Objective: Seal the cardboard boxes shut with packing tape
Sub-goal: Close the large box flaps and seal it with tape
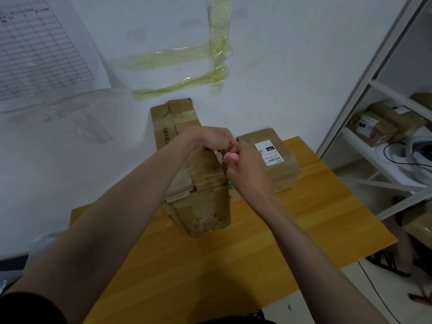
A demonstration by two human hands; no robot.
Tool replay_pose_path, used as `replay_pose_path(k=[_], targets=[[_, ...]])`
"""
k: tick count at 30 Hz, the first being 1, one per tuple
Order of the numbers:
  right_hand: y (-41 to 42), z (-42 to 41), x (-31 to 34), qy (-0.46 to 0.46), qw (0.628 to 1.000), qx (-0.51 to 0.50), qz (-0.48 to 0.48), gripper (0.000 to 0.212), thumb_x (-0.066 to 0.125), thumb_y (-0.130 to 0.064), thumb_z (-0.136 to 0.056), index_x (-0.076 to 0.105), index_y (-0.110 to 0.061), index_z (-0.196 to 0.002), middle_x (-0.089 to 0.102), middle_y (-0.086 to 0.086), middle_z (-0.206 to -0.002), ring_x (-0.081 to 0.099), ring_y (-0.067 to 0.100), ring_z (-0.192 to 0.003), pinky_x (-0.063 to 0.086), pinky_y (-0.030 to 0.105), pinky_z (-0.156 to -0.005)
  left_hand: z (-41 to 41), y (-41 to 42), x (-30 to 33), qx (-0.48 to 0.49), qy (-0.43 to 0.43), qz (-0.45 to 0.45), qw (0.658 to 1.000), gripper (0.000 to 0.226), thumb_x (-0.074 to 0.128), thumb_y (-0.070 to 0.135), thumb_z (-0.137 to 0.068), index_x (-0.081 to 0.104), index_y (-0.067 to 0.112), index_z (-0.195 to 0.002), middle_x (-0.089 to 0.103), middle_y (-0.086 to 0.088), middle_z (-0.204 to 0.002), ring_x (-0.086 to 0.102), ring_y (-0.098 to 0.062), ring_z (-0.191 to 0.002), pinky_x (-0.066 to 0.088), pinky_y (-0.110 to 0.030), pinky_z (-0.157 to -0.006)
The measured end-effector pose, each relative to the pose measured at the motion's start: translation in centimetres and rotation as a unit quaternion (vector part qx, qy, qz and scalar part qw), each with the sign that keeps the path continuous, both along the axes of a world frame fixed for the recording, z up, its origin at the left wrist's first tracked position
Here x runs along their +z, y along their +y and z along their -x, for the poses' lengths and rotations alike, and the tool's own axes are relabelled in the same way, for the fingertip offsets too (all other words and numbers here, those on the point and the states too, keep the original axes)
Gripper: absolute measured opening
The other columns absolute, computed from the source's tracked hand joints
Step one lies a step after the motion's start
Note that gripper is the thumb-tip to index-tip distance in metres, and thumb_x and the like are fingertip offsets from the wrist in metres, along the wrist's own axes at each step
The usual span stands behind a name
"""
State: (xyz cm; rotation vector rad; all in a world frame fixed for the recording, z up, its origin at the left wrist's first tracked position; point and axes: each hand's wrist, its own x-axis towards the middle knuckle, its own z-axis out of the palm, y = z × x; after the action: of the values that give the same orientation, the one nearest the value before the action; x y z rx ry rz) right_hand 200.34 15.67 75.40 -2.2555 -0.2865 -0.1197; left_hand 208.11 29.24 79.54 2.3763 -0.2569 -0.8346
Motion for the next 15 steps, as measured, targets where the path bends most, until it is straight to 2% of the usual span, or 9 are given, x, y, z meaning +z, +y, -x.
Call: replay_pose_path(k=[1,3,6,8,10,13,15], targets=[[0.1,-0.1,0.1,0.001,1.0,0.001,0.007,0.011,0.059,-0.015,-0.096,0.059,-0.011,-0.107,0.057,-0.001,-0.098,0.056,0.015,-0.089,0.037,0.021,-0.063,0.0,0.0,0.0,0.001,0.001,0.0,1.0,0.032,0.051,-0.002,-0.096,0.074,0.011,-0.078,0.07,0.007,-0.078,0.062,-0.006,-0.081,0.051,-0.023,-0.087],[0.5,-0.1,0.2,-0.009,1.0,0.003,0.023,0.016,0.059,-0.013,-0.095,0.06,-0.012,-0.112,0.056,-0.003,-0.094,0.057,0.015,-0.087,0.042,0.026,-0.066,-0.1,0.0,-0.1,-0.007,0.001,-0.002,1.0,0.045,0.049,-0.007,-0.092,0.074,0.022,-0.068,0.072,0.005,-0.08,0.065,-0.009,-0.086,0.052,-0.029,-0.095],[1.0,0.2,0.2,-0.019,0.999,0.003,0.034,0.026,0.059,-0.012,-0.094,0.058,-0.016,-0.119,0.064,-0.002,-0.098,0.063,0.018,-0.089,0.055,0.037,-0.071,-0.1,0.0,-0.2,-0.017,-0.009,-0.001,1.0,0.058,0.042,-0.015,-0.082,0.073,0.027,-0.057,0.072,-0.001,-0.086,0.065,-0.016,-0.092,0.052,-0.037,-0.099],[1.2,0.3,0.2,-0.019,0.999,0.004,0.038,0.029,0.058,-0.011,-0.093,0.056,-0.017,-0.122,0.065,0.0,-0.1,0.064,0.019,-0.09,0.057,0.039,-0.073,-0.1,0.0,-0.3,-0.012,-0.009,0.006,1.0,0.057,0.041,-0.016,-0.083,0.075,0.026,-0.064,0.075,-0.003,-0.093,0.067,-0.016,-0.096,0.052,-0.032,-0.095],[1.0,0.2,0.3,-0.019,0.999,0.011,0.042,0.027,0.058,-0.009,-0.093,0.058,-0.014,-0.12,0.062,-0.002,-0.093,0.062,0.017,-0.086,0.053,0.033,-0.068,0.0,0.0,-0.2,-0.013,-0.002,0.012,1.0,0.053,0.044,-0.015,-0.085,0.076,0.024,-0.072,0.076,-0.001,-0.096,0.068,-0.013,-0.096,0.05,-0.027,-0.092],[0.3,-0.2,0.5,-0.015,0.998,0.018,0.055,0.017,0.059,-0.006,-0.092,0.061,-0.01,-0.108,0.05,-0.011,-0.075,0.054,0.011,-0.072,0.041,0.023,-0.057,0.1,-0.1,-0.2,-0.016,0.006,0.021,1.0,0.05,0.048,-0.012,-0.09,0.077,0.027,-0.074,0.075,0.007,-0.086,0.068,-0.007,-0.089,0.05,-0.024,-0.088],[0.0,-0.3,0.6,-0.007,0.998,0.025,0.06,0.017,0.06,-0.005,-0.091,0.063,-0.01,-0.106,0.051,-0.01,-0.074,0.057,0.013,-0.072,0.047,0.026,-0.059,0.2,-0.2,0.0,-0.017,0.014,0.028,0.999,0.045,0.05,-0.008,-0.095,0.076,0.026,-0.08,0.075,0.009,-0.085,0.068,-0.005,-0.087,0.05,-0.02,-0.087]])
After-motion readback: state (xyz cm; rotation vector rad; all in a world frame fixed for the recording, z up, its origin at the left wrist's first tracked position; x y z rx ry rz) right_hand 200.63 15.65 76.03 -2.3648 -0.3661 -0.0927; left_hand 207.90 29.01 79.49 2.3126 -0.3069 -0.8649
